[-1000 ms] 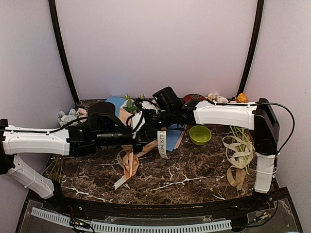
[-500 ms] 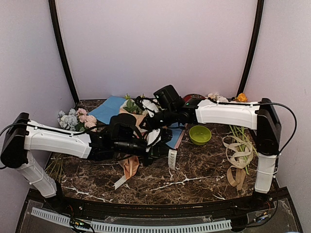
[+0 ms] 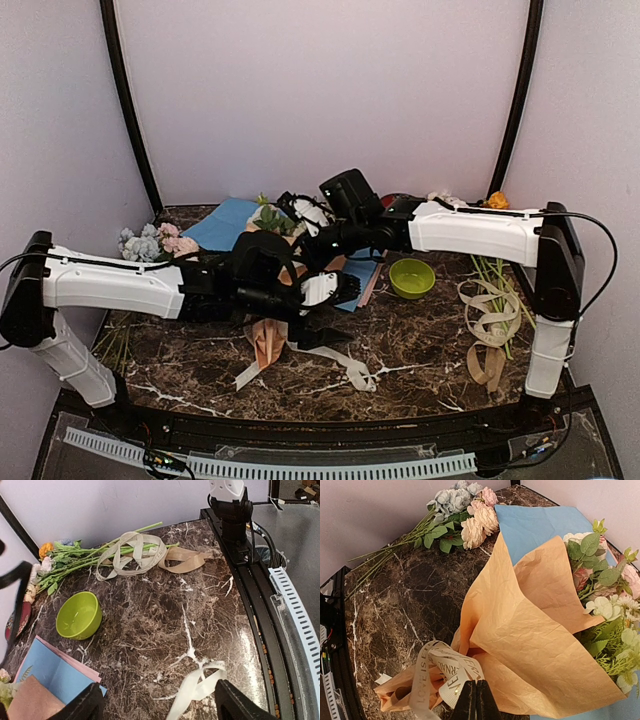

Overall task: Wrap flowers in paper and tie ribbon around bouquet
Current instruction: Cross the half-tied ribbon over the folded bouquet.

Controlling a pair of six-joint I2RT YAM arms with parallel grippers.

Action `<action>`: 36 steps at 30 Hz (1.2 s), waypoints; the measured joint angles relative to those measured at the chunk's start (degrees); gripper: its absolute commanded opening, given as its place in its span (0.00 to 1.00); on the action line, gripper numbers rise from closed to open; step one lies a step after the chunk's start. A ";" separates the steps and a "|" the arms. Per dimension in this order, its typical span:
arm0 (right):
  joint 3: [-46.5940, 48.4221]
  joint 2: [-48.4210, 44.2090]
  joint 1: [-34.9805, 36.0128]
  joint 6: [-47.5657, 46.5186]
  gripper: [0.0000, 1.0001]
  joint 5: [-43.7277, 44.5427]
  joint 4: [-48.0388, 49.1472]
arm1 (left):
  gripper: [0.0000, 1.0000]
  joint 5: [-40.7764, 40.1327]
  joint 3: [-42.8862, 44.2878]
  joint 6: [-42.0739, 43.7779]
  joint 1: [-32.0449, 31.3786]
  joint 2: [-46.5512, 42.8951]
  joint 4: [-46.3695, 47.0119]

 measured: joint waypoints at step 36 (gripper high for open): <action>0.11 0.00 2.69 5.03 0.00 -0.04 -0.37 | 0.85 5.97 -23.08 -14.73 31.39 -21.07 4.94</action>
